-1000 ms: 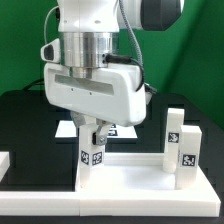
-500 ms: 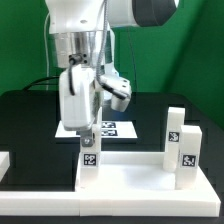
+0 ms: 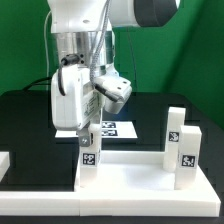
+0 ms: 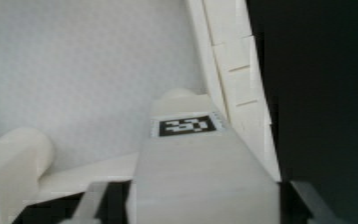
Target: Assemble desk
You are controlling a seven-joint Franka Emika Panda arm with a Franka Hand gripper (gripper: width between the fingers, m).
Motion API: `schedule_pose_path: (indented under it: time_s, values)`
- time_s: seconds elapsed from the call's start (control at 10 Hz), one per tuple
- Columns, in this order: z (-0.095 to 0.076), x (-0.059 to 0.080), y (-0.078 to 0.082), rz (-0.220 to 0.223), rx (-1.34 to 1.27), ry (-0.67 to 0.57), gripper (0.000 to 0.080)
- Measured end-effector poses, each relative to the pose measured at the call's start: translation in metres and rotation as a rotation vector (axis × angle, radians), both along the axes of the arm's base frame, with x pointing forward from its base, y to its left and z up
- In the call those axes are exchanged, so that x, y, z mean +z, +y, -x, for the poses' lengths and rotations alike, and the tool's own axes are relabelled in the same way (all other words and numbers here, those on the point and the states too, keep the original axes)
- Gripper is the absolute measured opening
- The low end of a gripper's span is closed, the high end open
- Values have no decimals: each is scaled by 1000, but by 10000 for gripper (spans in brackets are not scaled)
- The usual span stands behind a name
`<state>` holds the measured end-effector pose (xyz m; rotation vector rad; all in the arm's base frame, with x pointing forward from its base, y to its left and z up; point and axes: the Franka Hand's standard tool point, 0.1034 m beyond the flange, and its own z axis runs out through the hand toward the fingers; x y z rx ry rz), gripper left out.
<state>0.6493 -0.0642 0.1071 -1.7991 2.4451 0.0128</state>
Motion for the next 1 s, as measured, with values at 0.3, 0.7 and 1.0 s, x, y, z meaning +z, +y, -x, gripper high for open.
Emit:
schedule_pose_path:
  time_s: [0.3,0.7,1.0]
  values:
    - [-8,18,9,-7,12,-31,540]
    - [-15,71,22,-36,21,-106,648]
    - [-14,68,22,-35,22,-102,649]
